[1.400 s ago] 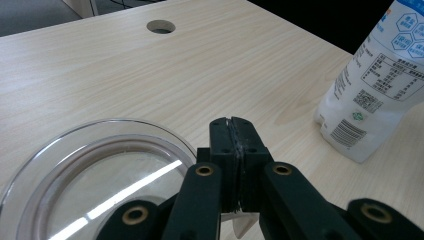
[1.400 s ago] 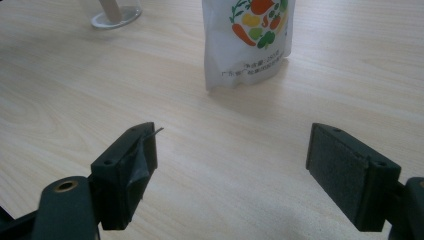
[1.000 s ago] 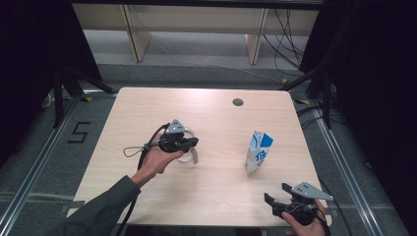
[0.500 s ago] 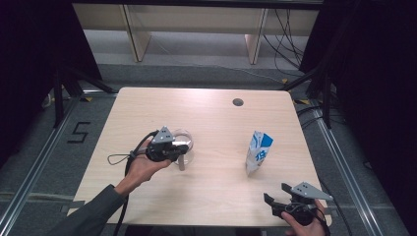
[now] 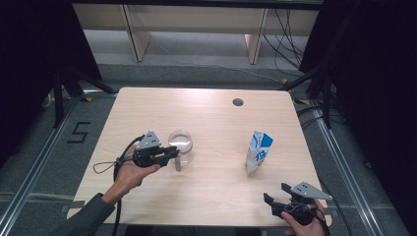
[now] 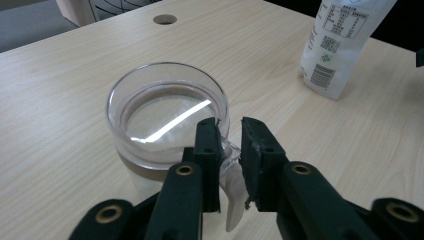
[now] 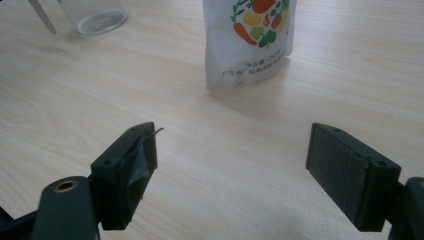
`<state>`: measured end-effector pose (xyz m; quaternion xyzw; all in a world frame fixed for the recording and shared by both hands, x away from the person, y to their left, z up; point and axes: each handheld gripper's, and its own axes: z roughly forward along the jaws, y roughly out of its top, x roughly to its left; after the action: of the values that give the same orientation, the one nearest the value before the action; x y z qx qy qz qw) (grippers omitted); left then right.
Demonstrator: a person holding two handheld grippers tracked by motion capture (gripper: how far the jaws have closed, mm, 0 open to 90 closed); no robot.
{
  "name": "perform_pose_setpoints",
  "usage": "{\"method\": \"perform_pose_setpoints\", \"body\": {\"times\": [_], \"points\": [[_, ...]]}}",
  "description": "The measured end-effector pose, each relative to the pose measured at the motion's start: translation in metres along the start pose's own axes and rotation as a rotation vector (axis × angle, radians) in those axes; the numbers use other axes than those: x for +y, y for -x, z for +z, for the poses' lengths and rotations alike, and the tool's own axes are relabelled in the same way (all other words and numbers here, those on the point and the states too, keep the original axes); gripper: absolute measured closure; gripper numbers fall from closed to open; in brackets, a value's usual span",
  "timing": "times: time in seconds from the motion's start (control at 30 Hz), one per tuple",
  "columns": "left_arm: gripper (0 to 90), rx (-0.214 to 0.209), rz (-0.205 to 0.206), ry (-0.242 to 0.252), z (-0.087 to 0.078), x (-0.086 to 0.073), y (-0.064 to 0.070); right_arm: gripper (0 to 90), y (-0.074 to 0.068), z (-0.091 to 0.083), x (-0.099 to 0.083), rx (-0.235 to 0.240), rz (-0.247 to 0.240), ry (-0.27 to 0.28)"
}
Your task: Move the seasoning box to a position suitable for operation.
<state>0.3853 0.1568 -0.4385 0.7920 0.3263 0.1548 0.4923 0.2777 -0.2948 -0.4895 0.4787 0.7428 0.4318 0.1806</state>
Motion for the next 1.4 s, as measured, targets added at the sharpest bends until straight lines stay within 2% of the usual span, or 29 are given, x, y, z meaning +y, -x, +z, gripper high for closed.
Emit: {"method": "perform_pose_setpoints", "body": {"times": [0.03, 0.07, 0.1, 0.2, 0.23, 0.27, 0.37, 0.43, 0.47, 0.5, 0.6, 0.63, 0.67, 0.7, 0.73, 0.77, 0.8, 0.9, 1.1, 1.2, 1.27, 1.3, 1.33, 1.37, 1.4], "points": [[71.6, -0.001, -0.014, 0.009, -0.001, -0.003, 0.0, 21.3, 0.0, 0.0, 0.0, 0.001, 0.001, 0.0], [68.8, 0.01, -0.037, 0.018, -0.002, -0.007, 0.001, 21.3, -0.004, -0.001, 0.0, -0.001, 0.047, -0.014], [65.3, 0.011, -0.049, 0.02, -0.003, -0.011, 0.002, 21.3, -0.003, 0.0, 0.0, 0.006, 0.032, 0.0], [60.8, 0.034, -0.096, 0.032, -0.002, -0.024, 0.005, 21.3, -0.003, -0.001, 0.0, -0.001, 0.03, -0.008], [60.8, 0.045, -0.109, 0.038, -0.001, -0.027, 0.006, 21.3, -0.003, -0.001, 0.0, -0.001, 0.03, -0.008], [60.5, 0.061, -0.122, 0.041, 0.0, -0.031, 0.006, 21.3, -0.001, 0.0, 0.0, 0.002, -0.001, 0.002], [60.1, 0.093, -0.138, 0.029, 0.007, -0.039, 0.009, 21.3, 0.0, 0.001, 0.0, -0.012, -0.02, 0.006], [58.4, 0.104, -0.125, 0.021, 0.011, -0.042, 0.01, 21.3, -0.001, 0.0, 0.001, -0.008, -0.017, 0.007], [56.9, 0.112, -0.14, 0.027, 0.013, -0.042, 0.013, 21.3, 0.0, 0.001, 0.0, -0.006, -0.02, 0.014], [56.7, 0.112, -0.121, 0.026, 0.014, -0.043, 0.015, 21.2, 0.0, 0.001, 0.0, -0.007, -0.018, 0.011], [54.2, 0.142, -0.109, 0.033, 0.017, -0.043, 0.02, 21.2, 0.0, 0.0, 0.0, -0.009, -0.022, 0.01], [53.3, 0.141, -0.122, 0.038, 0.019, -0.044, 0.02, 21.3, 0.0, 0.0, 0.0, -0.007, -0.021, 0.011], [51.8, 0.158, -0.124, 0.027, 0.02, -0.043, 0.021, 21.2, -0.002, 0.001, 0.0, 0.004, 0.012, 0.005], [50.9, 0.159, -0.119, 0.027, 0.021, -0.044, 0.02, 21.2, 0.0, 0.001, 0.0, 0.005, -0.005, 0.006], [50.9, 0.16, -0.134, 0.034, 0.023, -0.044, 0.02, 21.2, 0.0, 0.001, 0.0, 0.005, -0.005, 0.006], [50.7, 0.168, -0.144, 0.027, 0.024, -0.045, 0.019, 21.2, -0.003, 0.0, 0.0, 0.0, 0.014, -0.004], [49.1, 0.167, -0.152, 0.029, 0.025, -0.045, 0.019, 21.2, -0.001, 0.0, 0.001, -0.003, -0.019, 0.009], [48.7, 0.187, -0.14, 0.023, 0.024, -0.046, 0.019, 21.2, -0.001, 0.0, 0.0, -0.002, -0.018, 0.009], [50.6, 0.229, -0.137, 0.035, 0.019, -0.05, 0.011, 21.1, -0.001, 0.0, 0.0, 0.002, -0.014, 0.008], [54.6, 0.248, -0.136, 0.039, 0.018, -0.052, 0.007, 21.2, -0.001, 0.0, 0.001, -0.001, -0.021, 0.004], [56.1, 0.271, -0.113, 0.034, 0.018, -0.052, 0.005, 21.1, -0.001, 0.0, 0.001, -0.001, -0.024, 0.003], [56.5, 0.28, -0.101, 0.032, 0.02, -0.052, 0.004, 21.2, -0.004, 0.0, 0.0, 0.01, 0.019, -0.011], [57.6, 0.284, -0.102, 0.03, 0.022, -0.052, 0.003, 21.3, -0.002, 0.001, 0.0, 0.012, -0.006, -0.002], [59.9, 0.277, -0.116, 0.033, 0.024, -0.052, 0.002, 21.3, -0.002, 0.001, 0.001, 0.013, -0.009, -0.005], [59.9, 0.281, -0.113, 0.032, 0.025, -0.052, 0.001, 21.3, -0.002, 0.001, 0.001, 0.013, -0.009, -0.005]]}}
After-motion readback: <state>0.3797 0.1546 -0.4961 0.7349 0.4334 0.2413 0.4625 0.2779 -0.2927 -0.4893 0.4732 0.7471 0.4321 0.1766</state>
